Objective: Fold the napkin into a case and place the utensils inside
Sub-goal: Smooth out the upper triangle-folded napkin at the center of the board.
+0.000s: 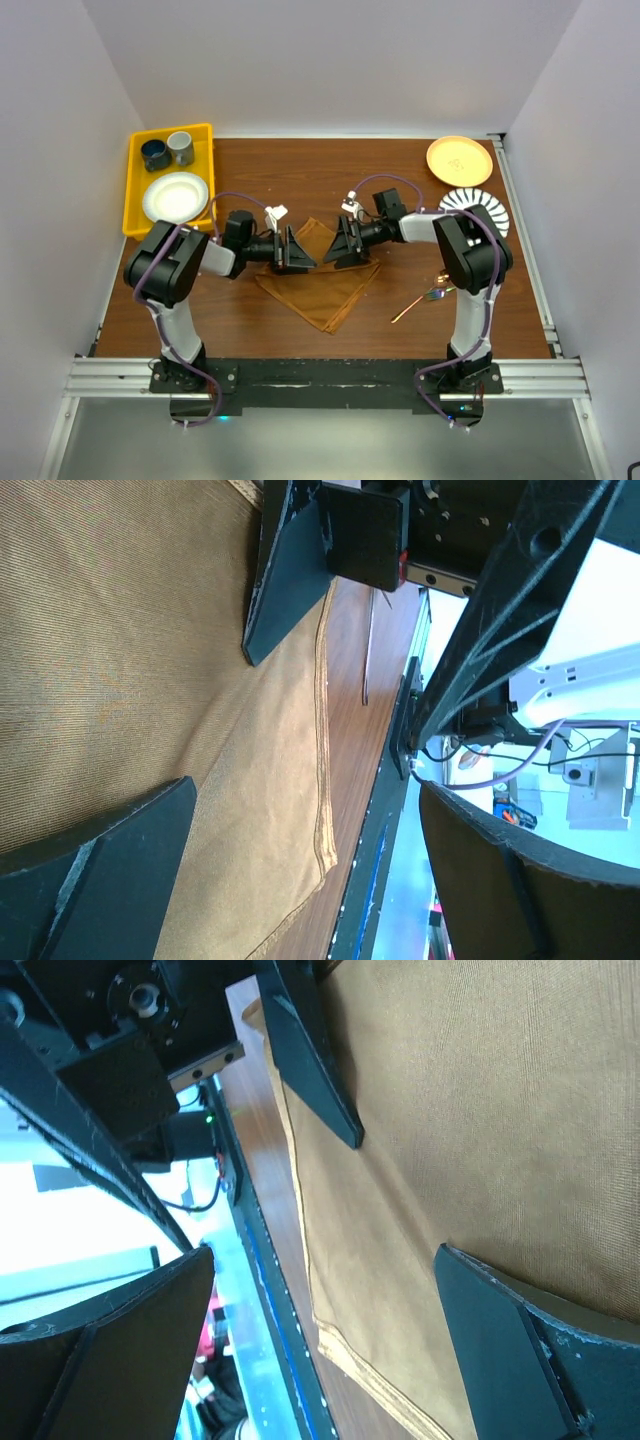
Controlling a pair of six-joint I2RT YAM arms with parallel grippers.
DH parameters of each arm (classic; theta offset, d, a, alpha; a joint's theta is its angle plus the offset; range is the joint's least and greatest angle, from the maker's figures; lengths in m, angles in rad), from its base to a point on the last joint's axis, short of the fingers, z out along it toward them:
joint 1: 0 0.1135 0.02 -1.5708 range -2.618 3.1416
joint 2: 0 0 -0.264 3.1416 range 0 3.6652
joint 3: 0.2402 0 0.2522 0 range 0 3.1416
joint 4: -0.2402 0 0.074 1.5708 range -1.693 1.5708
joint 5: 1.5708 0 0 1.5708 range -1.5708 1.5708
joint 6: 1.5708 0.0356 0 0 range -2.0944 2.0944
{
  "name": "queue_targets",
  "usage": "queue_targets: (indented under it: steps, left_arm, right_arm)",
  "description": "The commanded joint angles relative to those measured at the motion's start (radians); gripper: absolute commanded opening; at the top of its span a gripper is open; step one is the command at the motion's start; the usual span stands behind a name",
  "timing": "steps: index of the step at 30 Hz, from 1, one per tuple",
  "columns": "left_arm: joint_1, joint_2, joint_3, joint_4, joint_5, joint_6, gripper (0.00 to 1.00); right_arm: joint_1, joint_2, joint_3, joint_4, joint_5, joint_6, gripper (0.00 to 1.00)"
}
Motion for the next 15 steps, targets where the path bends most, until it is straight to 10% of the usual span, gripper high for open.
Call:
queue_targets:
  steps: [1, 15]
  left_arm:
    - [0.034, 0.039, -0.026, -0.04, -0.022, 0.06, 1.0]
    - [0.118, -0.008, -0.055, -0.164, 0.066, 0.168, 1.0]
  right_arm:
    - [-0.031, 0.035, 0.004, -0.101, 0.036, -0.126, 0.98]
    - [-0.08, 0.055, 0.023, -0.212, 0.039, -0.256, 0.98]
